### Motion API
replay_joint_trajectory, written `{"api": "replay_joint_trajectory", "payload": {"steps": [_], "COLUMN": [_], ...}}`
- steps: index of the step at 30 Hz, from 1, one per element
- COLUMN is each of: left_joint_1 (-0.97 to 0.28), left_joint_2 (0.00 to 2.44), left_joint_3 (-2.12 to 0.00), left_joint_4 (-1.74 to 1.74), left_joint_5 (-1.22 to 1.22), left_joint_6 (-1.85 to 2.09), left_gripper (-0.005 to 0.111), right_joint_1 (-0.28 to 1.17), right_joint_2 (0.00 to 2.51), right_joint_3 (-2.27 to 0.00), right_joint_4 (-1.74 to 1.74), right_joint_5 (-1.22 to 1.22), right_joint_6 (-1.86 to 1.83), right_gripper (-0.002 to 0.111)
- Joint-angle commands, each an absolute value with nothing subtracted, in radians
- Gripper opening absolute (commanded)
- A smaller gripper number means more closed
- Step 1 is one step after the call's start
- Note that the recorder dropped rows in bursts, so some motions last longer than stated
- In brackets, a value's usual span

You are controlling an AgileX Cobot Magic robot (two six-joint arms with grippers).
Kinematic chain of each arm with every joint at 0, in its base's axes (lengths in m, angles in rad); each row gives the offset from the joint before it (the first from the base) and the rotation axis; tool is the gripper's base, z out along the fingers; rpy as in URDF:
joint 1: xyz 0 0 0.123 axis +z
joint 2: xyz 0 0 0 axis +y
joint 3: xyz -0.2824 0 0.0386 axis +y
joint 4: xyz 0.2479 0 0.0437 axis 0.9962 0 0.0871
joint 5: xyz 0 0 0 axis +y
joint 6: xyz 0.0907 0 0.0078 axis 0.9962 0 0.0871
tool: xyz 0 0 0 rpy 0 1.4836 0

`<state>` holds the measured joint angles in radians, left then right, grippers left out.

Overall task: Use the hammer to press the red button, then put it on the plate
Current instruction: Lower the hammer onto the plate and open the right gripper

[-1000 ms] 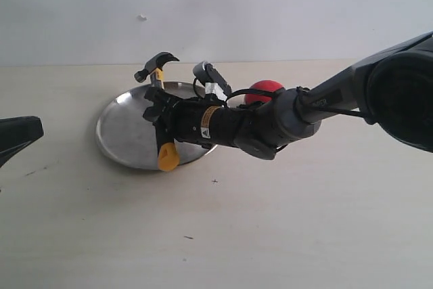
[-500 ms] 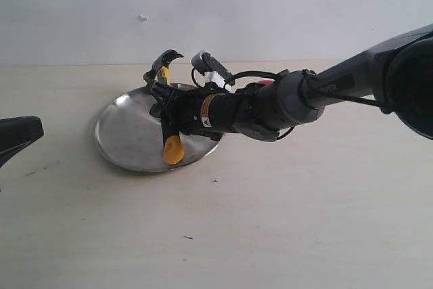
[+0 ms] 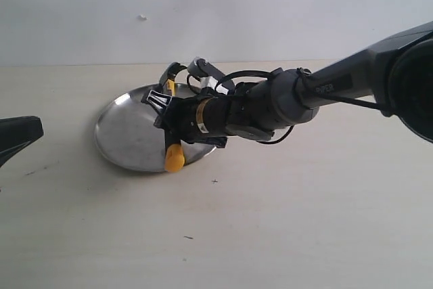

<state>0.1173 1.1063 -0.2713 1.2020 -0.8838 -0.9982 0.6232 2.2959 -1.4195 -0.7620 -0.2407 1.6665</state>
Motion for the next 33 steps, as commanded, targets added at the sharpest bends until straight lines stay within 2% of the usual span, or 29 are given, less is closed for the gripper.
{"api": "replay_joint_trajectory", "payload": {"steps": [1, 4, 15, 20, 29, 33], "left_joint_1": [0.121, 0.121, 0.121, 0.121, 0.121, 0.121], "left_joint_2": [1.101, 1.101, 1.101, 1.101, 1.101, 1.101], "left_joint_3": [-0.265, -0.265, -0.265, -0.265, -0.265, -0.265], "left_joint_4": [1.200, 1.200, 1.200, 1.200, 1.200, 1.200], "left_joint_5": [-0.886, -0.886, -0.886, -0.886, -0.886, -0.886], "left_joint_6": [-0.997, -0.997, -0.997, -0.997, -0.997, -0.997], "left_gripper": [0.000, 0.000, 0.000, 0.000, 0.000, 0.000], "right_joint_1": [0.625, 0.625, 0.625, 0.625, 0.625, 0.625], "right_joint_2": [2.269, 2.269, 2.269, 2.269, 2.264, 2.230], "right_joint_3": [-1.438, -1.438, -1.438, -1.438, -1.438, -1.438], "right_joint_4": [-0.776, -0.788, -0.810, -0.843, -0.874, -0.874], "right_joint_5": [-0.278, -0.257, -0.168, -0.118, -0.012, 0.000], "right_joint_6": [1.640, 1.640, 1.616, 1.616, 1.616, 1.582], "right_gripper": [0.000, 0.006, 0.036, 0.040, 0.041, 0.046]}}
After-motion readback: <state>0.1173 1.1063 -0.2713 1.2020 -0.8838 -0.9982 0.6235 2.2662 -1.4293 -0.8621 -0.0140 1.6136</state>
